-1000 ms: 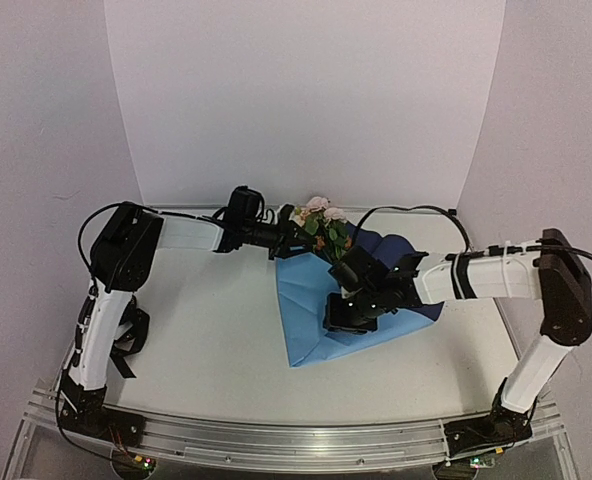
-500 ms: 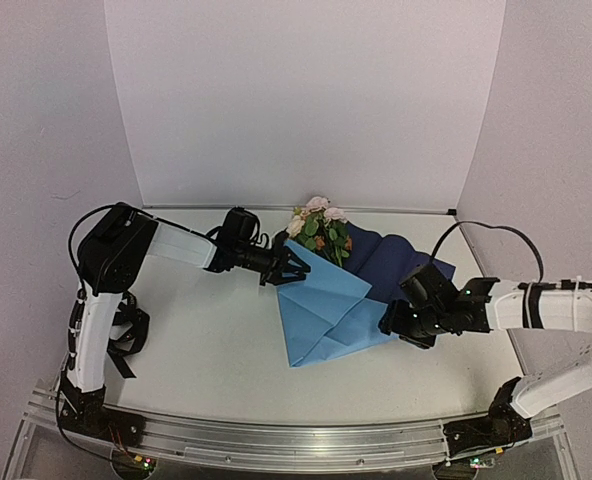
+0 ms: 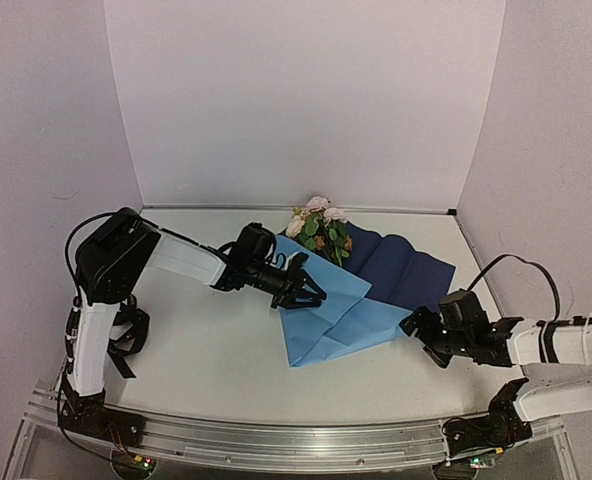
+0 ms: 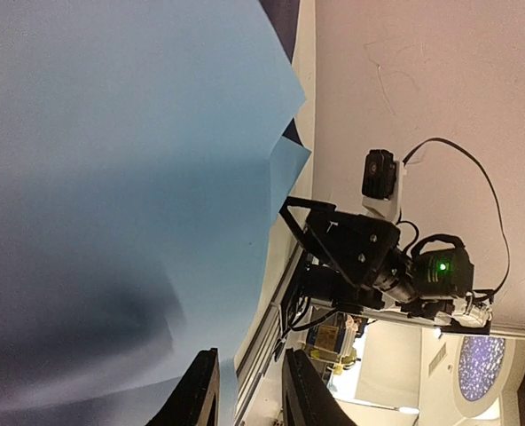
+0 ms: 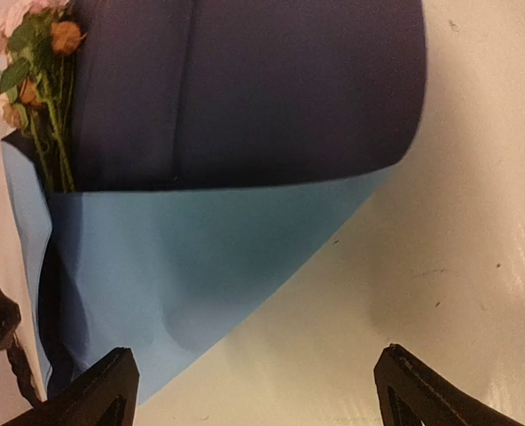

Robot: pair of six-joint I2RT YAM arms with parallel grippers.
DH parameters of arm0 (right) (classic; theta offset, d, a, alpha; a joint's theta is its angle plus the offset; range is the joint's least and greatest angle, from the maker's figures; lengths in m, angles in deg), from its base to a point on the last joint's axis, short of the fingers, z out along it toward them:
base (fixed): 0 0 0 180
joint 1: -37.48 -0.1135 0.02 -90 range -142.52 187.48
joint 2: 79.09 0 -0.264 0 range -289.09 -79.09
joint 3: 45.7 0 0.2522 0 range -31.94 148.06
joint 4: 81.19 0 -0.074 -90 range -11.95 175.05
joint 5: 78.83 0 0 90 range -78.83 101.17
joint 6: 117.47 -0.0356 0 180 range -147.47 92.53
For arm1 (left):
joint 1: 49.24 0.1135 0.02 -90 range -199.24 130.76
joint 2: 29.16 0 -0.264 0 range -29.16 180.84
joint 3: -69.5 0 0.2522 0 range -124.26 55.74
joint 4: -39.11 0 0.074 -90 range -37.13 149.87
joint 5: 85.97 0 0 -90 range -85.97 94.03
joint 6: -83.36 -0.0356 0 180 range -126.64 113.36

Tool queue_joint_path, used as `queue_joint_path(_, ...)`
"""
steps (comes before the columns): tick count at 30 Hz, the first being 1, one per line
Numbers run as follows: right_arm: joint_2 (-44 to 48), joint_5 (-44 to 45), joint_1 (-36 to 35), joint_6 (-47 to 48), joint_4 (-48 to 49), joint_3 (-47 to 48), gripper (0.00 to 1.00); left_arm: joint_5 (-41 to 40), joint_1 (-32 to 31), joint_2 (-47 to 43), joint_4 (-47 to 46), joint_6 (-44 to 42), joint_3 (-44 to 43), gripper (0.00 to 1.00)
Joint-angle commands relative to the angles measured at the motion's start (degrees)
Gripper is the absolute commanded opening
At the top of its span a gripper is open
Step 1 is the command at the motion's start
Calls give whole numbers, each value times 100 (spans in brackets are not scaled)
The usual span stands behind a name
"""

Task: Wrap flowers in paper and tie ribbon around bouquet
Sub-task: Pick up the two-thirds-folded wrapping paper from the center of the board.

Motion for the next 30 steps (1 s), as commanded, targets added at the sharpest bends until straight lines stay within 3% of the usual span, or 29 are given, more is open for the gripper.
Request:
queue_joint_path(1,-386,-758,573,-35,1550,-303,95,-118,84,-558,56,-173,201,26)
queue_joint_path(17,-1795,-1365,1207,-327,3873,-747,87,160,90,-938,263,-304,999,25)
queue_joint_path(30,-1476,-1103,1177,34,3719,-699,76,264,-117,-621,-86,-70,981,25)
